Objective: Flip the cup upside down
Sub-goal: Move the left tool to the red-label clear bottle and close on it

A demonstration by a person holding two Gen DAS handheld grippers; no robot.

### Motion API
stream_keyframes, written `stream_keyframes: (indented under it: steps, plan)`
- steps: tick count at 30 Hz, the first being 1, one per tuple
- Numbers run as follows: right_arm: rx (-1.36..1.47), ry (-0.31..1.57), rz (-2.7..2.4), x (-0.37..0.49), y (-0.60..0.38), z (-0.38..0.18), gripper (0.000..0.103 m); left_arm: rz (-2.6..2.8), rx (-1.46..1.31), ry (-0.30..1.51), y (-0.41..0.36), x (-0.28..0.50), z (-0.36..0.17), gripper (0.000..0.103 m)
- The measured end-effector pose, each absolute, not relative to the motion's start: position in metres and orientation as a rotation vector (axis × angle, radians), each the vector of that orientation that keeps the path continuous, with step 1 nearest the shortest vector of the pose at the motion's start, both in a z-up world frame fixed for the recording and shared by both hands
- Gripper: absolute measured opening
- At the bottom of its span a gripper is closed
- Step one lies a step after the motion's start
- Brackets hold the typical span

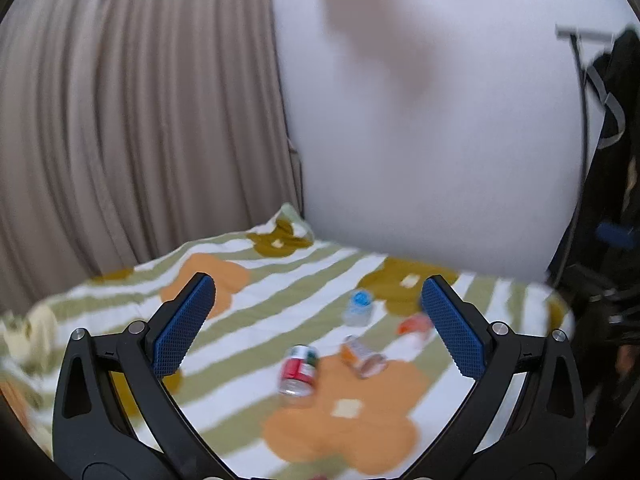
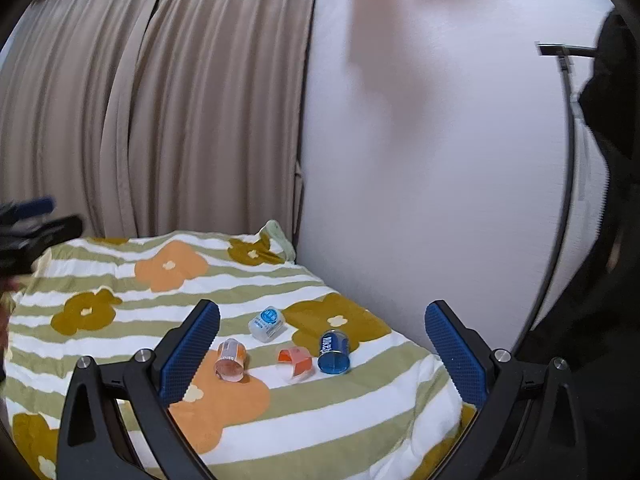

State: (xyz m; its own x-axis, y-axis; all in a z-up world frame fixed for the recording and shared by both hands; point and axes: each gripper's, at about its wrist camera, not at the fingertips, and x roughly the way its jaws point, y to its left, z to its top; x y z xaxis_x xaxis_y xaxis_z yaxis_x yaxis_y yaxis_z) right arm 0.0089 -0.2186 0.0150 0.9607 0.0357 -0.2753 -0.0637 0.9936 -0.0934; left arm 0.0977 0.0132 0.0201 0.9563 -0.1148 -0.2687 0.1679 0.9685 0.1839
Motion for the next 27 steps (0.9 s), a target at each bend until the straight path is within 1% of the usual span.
stream_keyframes:
  steps: [2,5,9,15,21,26,27]
  plan:
    - [-0.108,0.288,0.077,0.022,-0.215,0.009,0.103,-0.153,0.259,0.33,0.015,0.131,0.013,0.103]
    - [-0.112,0.309,0.115,0.041,-0.209,-0.002,0.103,-0.195,0.307,0.513,0.023,0.197,-0.012,0.103]
    - [-0.121,0.336,0.169,0.064,-0.197,-0.018,0.103,-0.23,0.317,0.769,0.035,0.277,-0.064,0.103]
    - [-0.136,0.387,0.208,0.094,-0.185,-0.046,0.103,-0.253,0.309,1.074,0.044,0.354,-0.151,0.103]
    - [-0.123,0.435,0.219,0.115,-0.182,-0.069,0.103,-0.271,0.302,1.255,0.044,0.382,-0.213,0.103]
    - [-0.118,0.468,0.223,0.125,-0.182,-0.083,0.103,-0.267,0.259,1.325,0.048,0.392,-0.238,0.102]
    - [-0.116,0.473,0.225,0.126,-0.181,-0.084,0.103,-0.264,0.243,1.334,0.049,0.393,-0.242,0.099]
